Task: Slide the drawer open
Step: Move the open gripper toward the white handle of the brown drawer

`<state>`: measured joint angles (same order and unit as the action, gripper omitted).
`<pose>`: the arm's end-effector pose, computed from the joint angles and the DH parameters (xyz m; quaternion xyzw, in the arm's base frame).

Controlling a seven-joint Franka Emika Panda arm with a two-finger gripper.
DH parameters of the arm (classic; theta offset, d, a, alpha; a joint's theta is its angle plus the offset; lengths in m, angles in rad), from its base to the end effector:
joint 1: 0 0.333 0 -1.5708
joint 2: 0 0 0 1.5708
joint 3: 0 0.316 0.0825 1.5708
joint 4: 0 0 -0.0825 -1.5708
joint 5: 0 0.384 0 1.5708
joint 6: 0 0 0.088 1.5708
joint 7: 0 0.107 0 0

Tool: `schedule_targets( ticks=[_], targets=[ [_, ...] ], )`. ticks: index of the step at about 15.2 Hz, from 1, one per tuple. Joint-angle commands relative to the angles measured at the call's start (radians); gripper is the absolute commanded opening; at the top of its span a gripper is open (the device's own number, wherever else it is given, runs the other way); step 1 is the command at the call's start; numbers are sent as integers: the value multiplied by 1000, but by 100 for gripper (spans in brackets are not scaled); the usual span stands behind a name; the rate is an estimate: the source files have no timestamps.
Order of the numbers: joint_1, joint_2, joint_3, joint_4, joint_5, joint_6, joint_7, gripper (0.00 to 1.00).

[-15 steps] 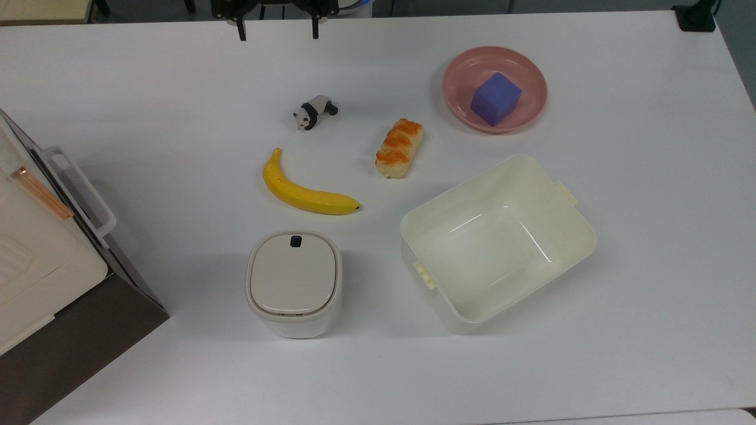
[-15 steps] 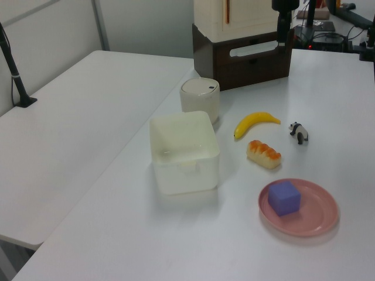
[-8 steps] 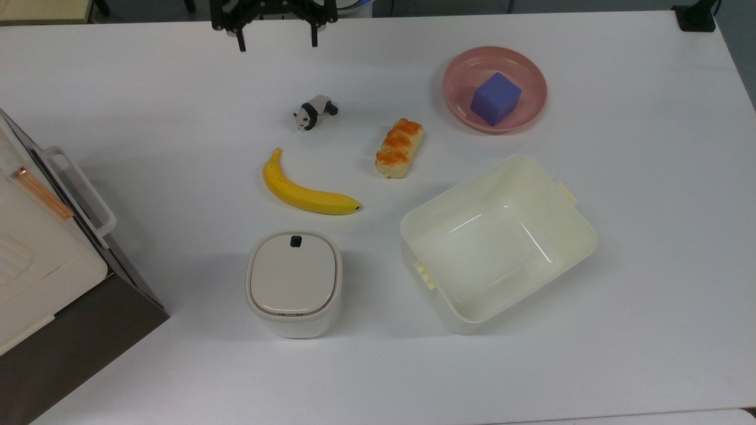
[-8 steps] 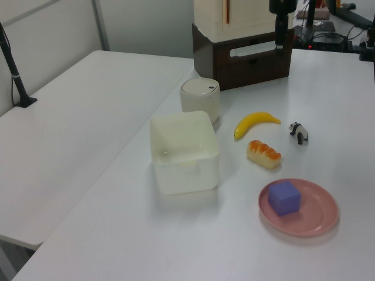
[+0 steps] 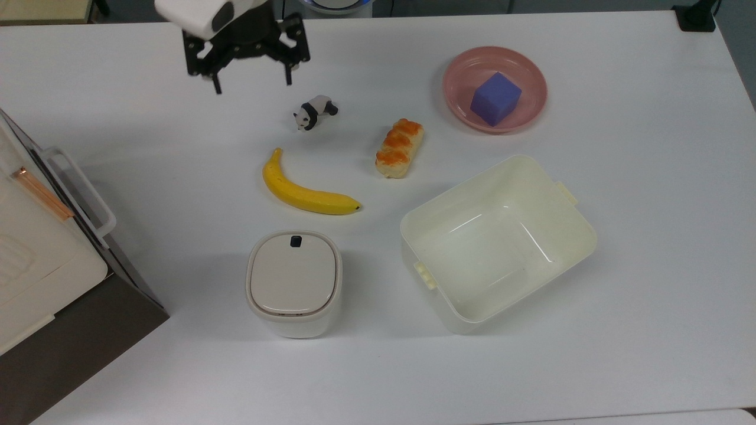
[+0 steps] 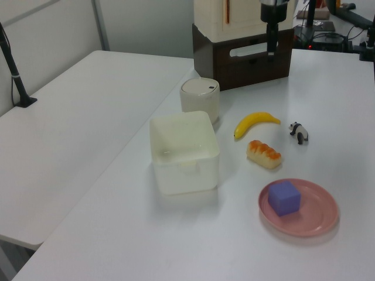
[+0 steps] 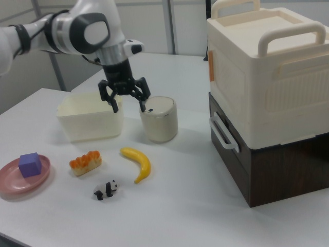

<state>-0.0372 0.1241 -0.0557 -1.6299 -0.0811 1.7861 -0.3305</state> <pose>0.6019 -0.0613 0.5438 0.9909 0.1266 0.0067 0.0456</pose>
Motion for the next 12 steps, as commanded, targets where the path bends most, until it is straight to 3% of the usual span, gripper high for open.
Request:
schedule_targets(
  ticks=[1,9,12],
  targets=[
    [-29,17,-4,-8,7,39,-160,100],
    [-36,43,-6,-38,-46,162,-272,100],
    [-67,43,-6,-41,-51,173,-392,100]
  ],
)
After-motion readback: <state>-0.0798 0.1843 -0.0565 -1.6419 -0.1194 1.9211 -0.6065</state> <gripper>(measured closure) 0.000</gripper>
